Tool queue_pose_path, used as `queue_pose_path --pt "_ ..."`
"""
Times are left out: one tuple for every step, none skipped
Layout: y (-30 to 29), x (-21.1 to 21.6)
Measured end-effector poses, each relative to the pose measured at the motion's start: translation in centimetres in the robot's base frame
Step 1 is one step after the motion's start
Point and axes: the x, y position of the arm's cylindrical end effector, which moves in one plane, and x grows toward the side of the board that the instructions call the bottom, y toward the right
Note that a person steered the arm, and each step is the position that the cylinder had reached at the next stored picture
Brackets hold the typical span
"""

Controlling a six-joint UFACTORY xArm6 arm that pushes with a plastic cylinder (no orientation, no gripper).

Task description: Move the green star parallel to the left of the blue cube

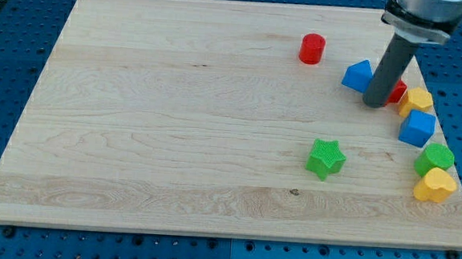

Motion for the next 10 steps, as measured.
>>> queue_pose_path --pt "0.0 -1.5" --pt "-1.2 -0.7" --pt "-4.7 2.1" --pt "-10.1 6.3" --pt "-13.2 12.4" --pt "-13.3 18.0" --pt "-10.6 19.3" --pt "-9.6 16.5" --pt "-10.3 12.8" --pt "-10.7 9.5"
